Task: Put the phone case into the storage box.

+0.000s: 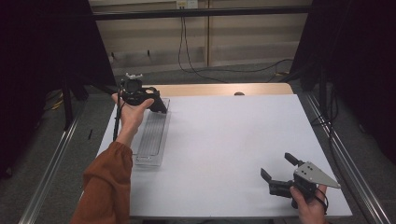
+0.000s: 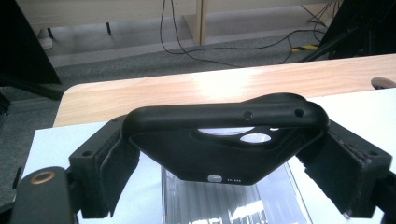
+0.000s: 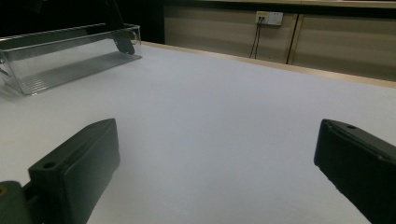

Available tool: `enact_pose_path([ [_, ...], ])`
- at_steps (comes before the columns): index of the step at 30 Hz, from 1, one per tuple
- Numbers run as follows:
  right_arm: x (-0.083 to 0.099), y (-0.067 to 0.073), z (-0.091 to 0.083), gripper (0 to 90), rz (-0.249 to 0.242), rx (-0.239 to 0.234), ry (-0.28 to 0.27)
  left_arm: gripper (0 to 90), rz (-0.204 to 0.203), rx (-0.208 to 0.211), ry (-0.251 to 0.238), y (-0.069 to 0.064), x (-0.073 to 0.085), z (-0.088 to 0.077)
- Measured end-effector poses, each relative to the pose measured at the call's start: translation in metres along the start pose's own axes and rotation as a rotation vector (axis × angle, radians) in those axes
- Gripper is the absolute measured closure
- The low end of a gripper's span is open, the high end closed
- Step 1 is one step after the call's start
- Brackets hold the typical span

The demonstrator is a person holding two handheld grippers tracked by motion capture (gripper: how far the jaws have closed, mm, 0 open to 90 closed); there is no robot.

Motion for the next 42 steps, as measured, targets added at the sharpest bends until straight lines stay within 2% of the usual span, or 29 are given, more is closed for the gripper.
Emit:
enact_pose_path([
  [11, 0.000, 0.001, 0.000, 0.0, -0.003, -0.011, 0.001, 13.4, 0.047, -0.024, -0.016, -0.010, 0.001, 0.004],
  [24, 0.001, 0.001, 0.000, 0.0, -0.001, -0.013, 0.005, 12.7, 0.036, -0.019, -0.029, -0.010, -0.005, 0.012],
  [33, 0.001, 0.001, 0.000, 0.0, -0.001, -0.019, 0.003, 12.4, 0.056, -0.003, -0.020, -0.011, -0.011, 0.018],
  [36, 0.001, 0.001, 0.000, 0.0, -0.002, -0.021, 0.005, 12.3, 0.049, 0.001, -0.028, -0.010, -0.012, 0.019],
  [38, 0.001, 0.001, 0.000, 0.0, -0.005, -0.023, 0.006, 12.2, 0.058, 0.000, -0.035, -0.009, -0.013, 0.021],
  [42, 0.001, 0.001, 0.000, 0.0, -0.003, -0.023, 0.004, 12.2, 0.041, 0.006, -0.039, -0.009, -0.015, 0.025],
])
Point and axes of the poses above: each handheld gripper's, and its own axes: z roughly forward along the jaws, x roughly out of its underside, y roughly to its left, the point moved 2 cm from there along z, roughly forward along the jaws, and after that the axes turned 8 degrees about -z, right-handed, at the moved point
